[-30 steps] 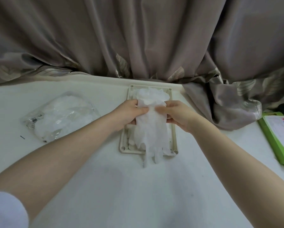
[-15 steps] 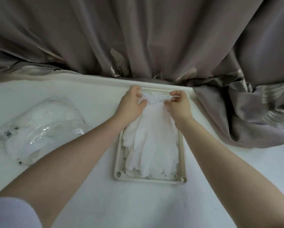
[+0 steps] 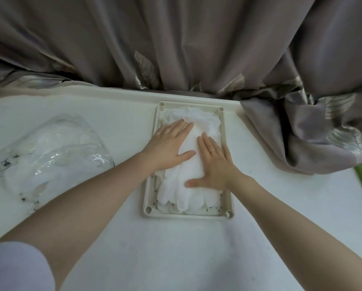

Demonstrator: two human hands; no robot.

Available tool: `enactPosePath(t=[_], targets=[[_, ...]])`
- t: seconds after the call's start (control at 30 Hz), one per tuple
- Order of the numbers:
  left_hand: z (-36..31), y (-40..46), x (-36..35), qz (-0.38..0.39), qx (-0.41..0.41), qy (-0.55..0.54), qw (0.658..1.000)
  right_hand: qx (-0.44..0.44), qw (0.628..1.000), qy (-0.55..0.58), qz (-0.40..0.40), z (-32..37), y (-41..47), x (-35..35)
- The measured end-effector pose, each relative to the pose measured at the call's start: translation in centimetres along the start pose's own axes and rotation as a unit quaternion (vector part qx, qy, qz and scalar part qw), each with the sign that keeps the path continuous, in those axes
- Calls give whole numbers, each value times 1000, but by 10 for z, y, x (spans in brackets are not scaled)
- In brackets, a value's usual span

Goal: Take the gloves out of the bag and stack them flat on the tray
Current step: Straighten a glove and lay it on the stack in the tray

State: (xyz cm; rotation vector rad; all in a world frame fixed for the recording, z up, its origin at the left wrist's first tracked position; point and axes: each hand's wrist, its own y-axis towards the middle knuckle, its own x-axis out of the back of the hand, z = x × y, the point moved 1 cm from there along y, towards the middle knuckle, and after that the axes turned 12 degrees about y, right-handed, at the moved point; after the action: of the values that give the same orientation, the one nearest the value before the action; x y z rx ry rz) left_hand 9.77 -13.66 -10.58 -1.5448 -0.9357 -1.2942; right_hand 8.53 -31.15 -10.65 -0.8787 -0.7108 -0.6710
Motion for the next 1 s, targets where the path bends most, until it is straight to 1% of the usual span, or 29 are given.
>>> enactPosePath(t=[0.07, 0.13, 0.2, 0.27, 0.3, 0.37, 0.43, 0.5, 0.53, 0.6, 0.67, 0.7, 0.77, 0.8, 0.83, 0.9, 1.0], targets=[[-4, 11, 3, 3, 38, -34, 999, -41, 997, -46, 47, -1, 5, 0], [-6, 24, 4, 28, 65, 3, 998, -78, 991, -81, 70, 2, 10, 0], [-4, 31, 6, 59, 71, 32, 995, -104, 987, -90, 84, 7, 11, 1], [-1, 32, 11, 65, 74, -2, 995, -121, 986, -75, 92, 10, 8, 4], [2, 27, 16, 46, 69, -24, 996, -130, 987, -45, 85, 12, 4, 7], [10, 11, 24, -38, 57, -48, 996, -135, 989, 43, 36, 19, -6, 16], [22, -13, 33, -125, 47, -71, 989, -116, 988, 85, -50, 32, -19, 26], [34, -39, 37, -161, 35, -78, 983, -82, 982, 104, -134, 49, -26, 28], [40, -50, 38, -169, 28, -69, 983, -59, 978, 124, -157, 58, -26, 27], [54, -76, 38, -199, 35, -37, 979, 6, 976, 147, -158, 85, -26, 18], [75, -102, 40, -204, 64, -12, 977, 80, 978, 137, -135, 116, -22, 2], [83, -110, 39, -198, 61, 6, 978, 108, 977, 134, -124, 126, -19, -4], [106, -139, 40, -179, 22, 68, 981, 156, 973, 131, -111, 158, -18, -20], [116, -150, 40, -156, -4, 94, 983, 171, 970, 129, -114, 171, -18, -27], [129, -164, 42, -129, -9, 108, 986, 181, 967, 129, -121, 186, -16, -36], [140, -178, 42, -61, 13, 111, 992, 169, 972, 107, -120, 201, -13, -51], [156, -192, 32, 58, 70, 86, 992, 104, 986, 78, -104, 212, -2, -71]])
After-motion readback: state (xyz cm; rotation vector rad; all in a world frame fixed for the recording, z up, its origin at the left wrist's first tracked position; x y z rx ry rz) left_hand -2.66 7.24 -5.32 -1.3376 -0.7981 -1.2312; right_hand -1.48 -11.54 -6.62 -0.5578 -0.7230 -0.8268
